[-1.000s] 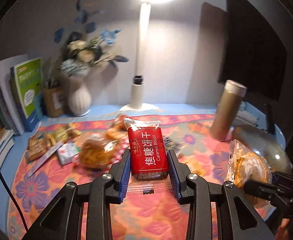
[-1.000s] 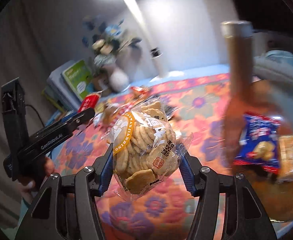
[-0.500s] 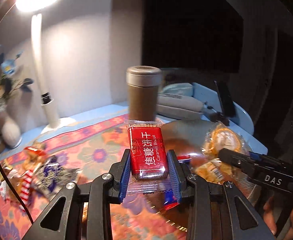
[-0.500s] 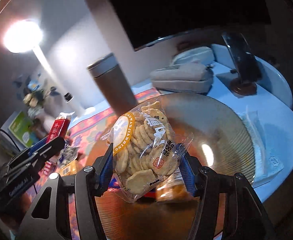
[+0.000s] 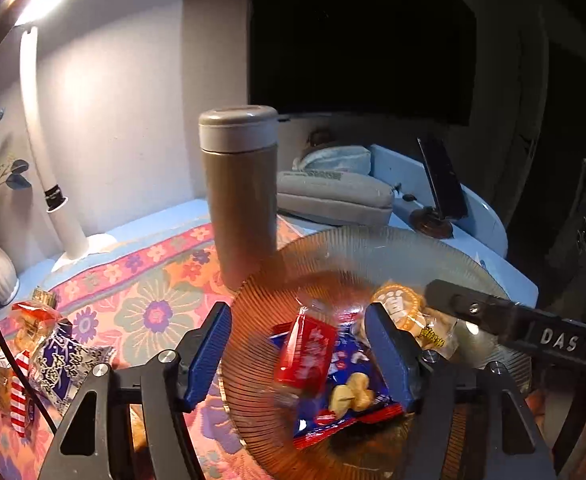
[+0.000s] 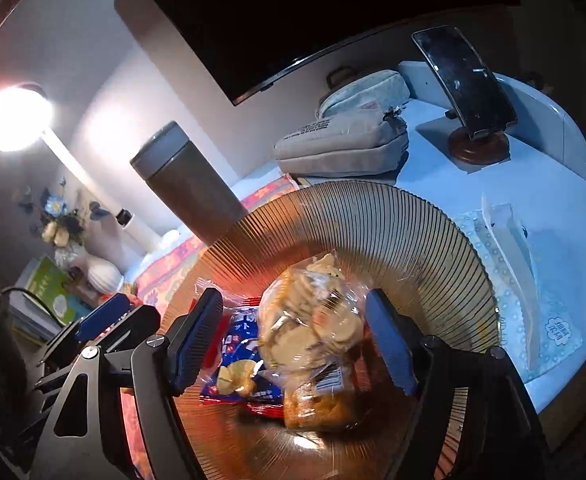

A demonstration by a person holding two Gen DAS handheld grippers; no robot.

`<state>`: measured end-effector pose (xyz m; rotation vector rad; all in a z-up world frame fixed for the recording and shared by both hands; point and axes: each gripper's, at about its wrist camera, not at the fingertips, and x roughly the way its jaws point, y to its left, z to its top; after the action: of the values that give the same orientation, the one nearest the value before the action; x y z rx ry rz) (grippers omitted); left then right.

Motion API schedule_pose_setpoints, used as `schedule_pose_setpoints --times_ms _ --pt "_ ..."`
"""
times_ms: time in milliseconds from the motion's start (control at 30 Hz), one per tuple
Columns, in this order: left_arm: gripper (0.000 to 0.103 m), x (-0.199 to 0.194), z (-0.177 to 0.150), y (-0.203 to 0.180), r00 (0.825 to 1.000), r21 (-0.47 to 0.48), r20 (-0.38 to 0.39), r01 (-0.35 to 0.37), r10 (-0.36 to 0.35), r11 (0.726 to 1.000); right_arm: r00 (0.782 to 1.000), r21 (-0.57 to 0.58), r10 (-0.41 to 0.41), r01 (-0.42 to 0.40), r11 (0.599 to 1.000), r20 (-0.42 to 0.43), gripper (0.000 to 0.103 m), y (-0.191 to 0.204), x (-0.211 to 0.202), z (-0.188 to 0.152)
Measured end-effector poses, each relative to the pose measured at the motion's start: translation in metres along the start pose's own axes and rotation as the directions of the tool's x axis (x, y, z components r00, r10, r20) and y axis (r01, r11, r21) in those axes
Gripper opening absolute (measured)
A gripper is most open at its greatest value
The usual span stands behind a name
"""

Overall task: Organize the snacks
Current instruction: 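Carry both snacks over the glass bowl and open both tools, then move both tools back over the remaining snacks on the table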

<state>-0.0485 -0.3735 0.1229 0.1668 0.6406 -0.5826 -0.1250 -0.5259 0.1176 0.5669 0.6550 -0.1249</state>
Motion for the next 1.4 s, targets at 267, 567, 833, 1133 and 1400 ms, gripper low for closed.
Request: schedule_pose_setpoints --times_ms 267,567,833,1133,1400 --pt "0.067 -0.022 -0.008 0.023 1.000 -0.031 0.013 -0.008 0.008 0.999 1.000 -0.051 -0.002 0.004 0.999 0.022 0.074 0.024 -0.015 -0.006" --pt "0.067 -0.064 -0.023 0.069 0.997 -0.101 0.060 -0.036 0.042 0.994 0.999 -0.179 0.033 -0.035 0.983 -0.014 0.074 0.092 -0.015 -0.026" --pt "0.067 -0.105 -0.046 0.140 0.989 -0.233 0.084 -0.096 0.119 0.968 0.994 -0.287 0.074 -0.094 0.953 -0.080 0.074 0.156 -0.002 -0.049" --pt "0.067 -0.172 -0.094 0.247 0.952 -0.427 0.088 -0.229 0.293 0.875 0.975 -0.368 0.131 -0.190 0.910 -0.180 0.074 0.218 0.026 -0.083" --pt "0.067 -0.231 -0.147 0.331 0.893 -0.576 0.061 -0.333 0.445 0.747 0.957 -0.373 0.138 -0.229 0.899 -0.257 0.074 0.246 0.061 -0.106"
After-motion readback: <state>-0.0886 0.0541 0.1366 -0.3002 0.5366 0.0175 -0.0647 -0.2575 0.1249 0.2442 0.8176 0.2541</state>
